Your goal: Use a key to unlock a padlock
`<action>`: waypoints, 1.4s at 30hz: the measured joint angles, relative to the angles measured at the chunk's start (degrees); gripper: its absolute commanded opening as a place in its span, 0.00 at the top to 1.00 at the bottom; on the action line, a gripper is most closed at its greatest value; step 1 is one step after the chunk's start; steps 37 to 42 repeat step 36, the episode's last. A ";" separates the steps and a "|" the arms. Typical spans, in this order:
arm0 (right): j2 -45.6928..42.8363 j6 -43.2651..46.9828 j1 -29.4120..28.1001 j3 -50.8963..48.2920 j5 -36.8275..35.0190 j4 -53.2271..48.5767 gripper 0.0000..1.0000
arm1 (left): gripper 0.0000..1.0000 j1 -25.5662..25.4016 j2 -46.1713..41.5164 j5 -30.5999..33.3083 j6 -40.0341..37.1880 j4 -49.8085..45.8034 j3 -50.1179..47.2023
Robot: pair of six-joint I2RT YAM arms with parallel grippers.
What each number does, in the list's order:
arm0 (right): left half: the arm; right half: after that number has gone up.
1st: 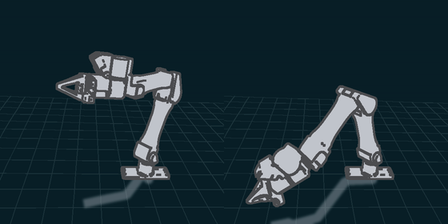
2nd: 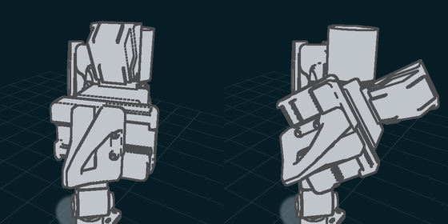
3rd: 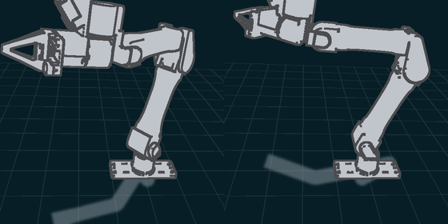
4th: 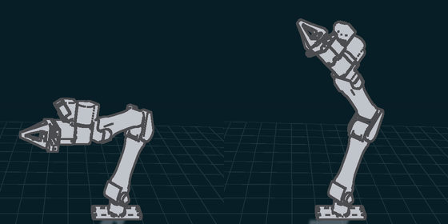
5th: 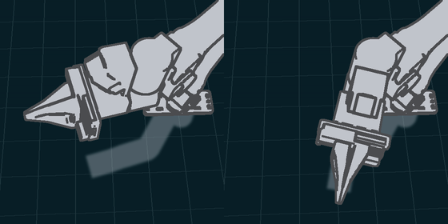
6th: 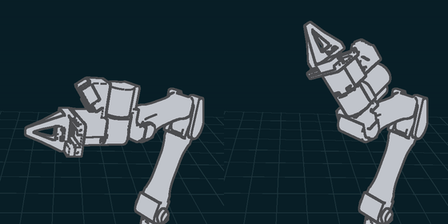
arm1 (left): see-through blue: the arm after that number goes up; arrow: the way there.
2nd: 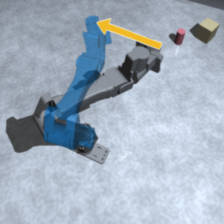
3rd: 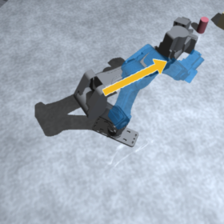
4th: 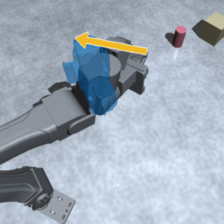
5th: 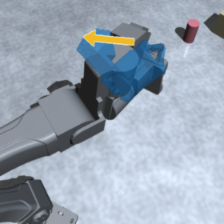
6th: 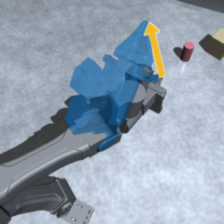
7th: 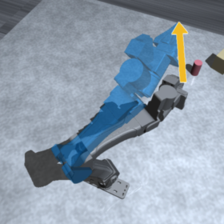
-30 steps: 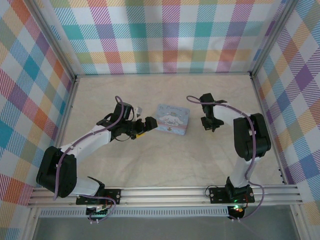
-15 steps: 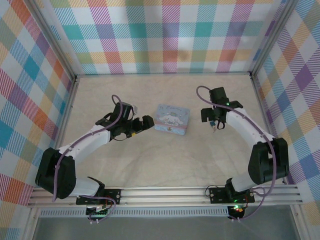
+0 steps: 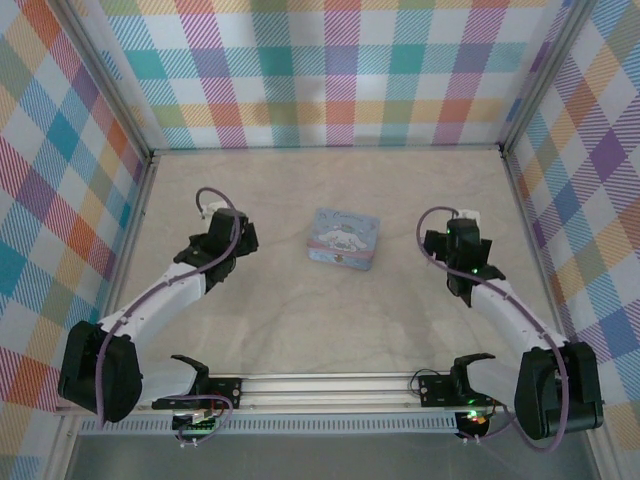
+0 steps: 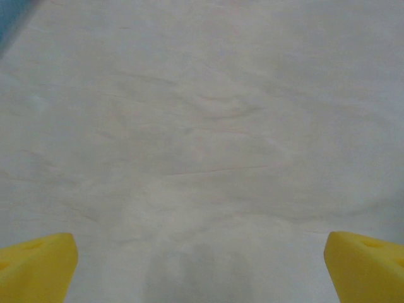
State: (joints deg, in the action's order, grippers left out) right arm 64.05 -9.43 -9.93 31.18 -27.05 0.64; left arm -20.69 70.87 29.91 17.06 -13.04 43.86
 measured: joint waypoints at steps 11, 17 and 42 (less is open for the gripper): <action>11.32 6.16 1.75 -12.68 -3.08 33.27 0.00 | 0.00 9.64 13.03 2.45 -7.89 27.06 -11.50; 18.67 7.54 4.07 -16.52 5.81 51.04 0.00 | 0.00 10.40 13.94 -3.19 -14.45 48.37 -20.41; 24.39 8.15 7.17 -9.94 15.85 49.27 0.00 | 0.00 13.73 19.17 -12.96 -16.70 59.76 -21.84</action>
